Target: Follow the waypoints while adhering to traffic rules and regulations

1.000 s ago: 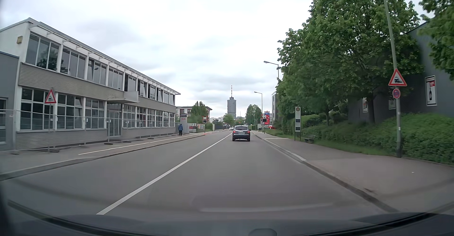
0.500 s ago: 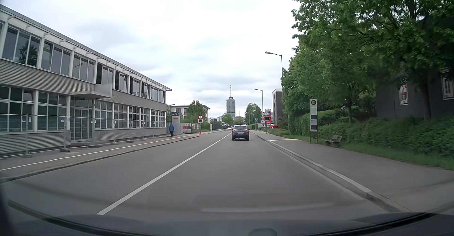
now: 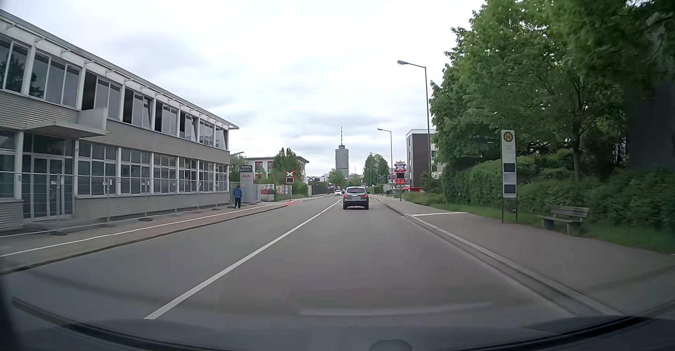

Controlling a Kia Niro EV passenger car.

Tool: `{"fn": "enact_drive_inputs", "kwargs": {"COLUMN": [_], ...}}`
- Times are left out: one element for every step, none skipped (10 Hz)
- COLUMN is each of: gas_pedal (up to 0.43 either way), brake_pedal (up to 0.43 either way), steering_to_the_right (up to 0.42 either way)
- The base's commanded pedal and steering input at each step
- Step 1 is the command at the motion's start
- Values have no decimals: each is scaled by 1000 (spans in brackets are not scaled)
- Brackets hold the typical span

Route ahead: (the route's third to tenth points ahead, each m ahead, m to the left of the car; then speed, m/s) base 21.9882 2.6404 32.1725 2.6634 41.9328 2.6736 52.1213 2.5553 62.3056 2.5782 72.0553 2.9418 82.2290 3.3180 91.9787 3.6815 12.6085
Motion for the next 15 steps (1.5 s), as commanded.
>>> {"fn": "enact_drive_inputs", "kwargs": {"gas_pedal": [169,177,189,197,197,197,197,197,197,189,189,189,177,169,157], "brake_pedal": [0,0,0,0,0,0,0,0,0,0,0,0,0,0,0], "steering_to_the_right": [1,1,1,1,1,1,1,1,1,1,1,1,0,0,-1]}}
